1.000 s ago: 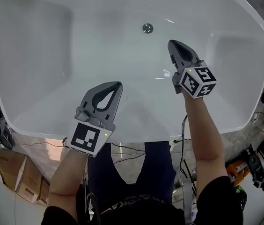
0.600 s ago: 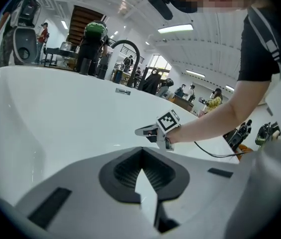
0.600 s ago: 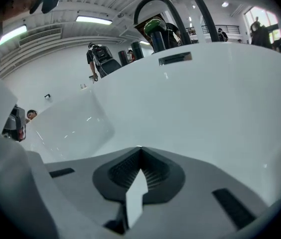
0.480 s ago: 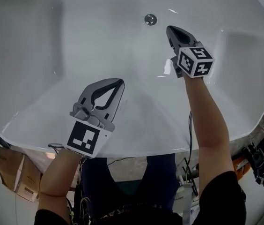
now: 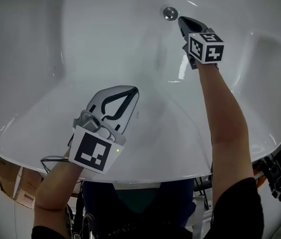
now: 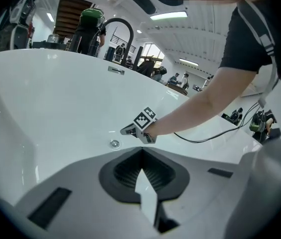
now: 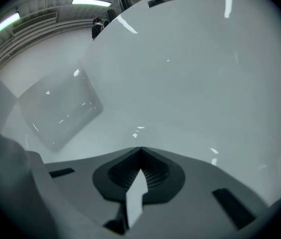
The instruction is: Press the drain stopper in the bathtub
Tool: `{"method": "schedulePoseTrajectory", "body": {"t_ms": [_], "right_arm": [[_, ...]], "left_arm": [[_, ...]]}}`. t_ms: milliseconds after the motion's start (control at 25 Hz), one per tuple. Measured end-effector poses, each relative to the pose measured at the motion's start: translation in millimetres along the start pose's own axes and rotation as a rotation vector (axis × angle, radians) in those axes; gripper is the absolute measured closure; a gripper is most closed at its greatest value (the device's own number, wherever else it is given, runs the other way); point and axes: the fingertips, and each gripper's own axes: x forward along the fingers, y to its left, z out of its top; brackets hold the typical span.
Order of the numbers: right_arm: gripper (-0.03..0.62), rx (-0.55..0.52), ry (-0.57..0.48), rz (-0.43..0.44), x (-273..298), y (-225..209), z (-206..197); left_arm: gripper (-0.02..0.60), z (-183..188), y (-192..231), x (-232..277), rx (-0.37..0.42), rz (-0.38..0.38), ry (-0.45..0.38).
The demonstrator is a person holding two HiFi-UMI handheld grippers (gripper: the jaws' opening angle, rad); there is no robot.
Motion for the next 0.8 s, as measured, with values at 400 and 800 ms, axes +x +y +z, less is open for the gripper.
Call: {"method": "schedulePoseTrajectory", "body": {"t_ms": [400, 800], "right_arm": [[0.583, -0.056, 0.113, -0.021, 60.1, -30.9, -34.7], [0.583, -0.144, 0.195, -0.009, 96.1, -38.9, -44.7]], "left_arm": [[0.574, -30.8, 14.2, 15.0, 0.022, -0.004, 0.065], [0.574, -48.4, 21.7, 24.9, -0.037, -0.004, 0.07]]}}
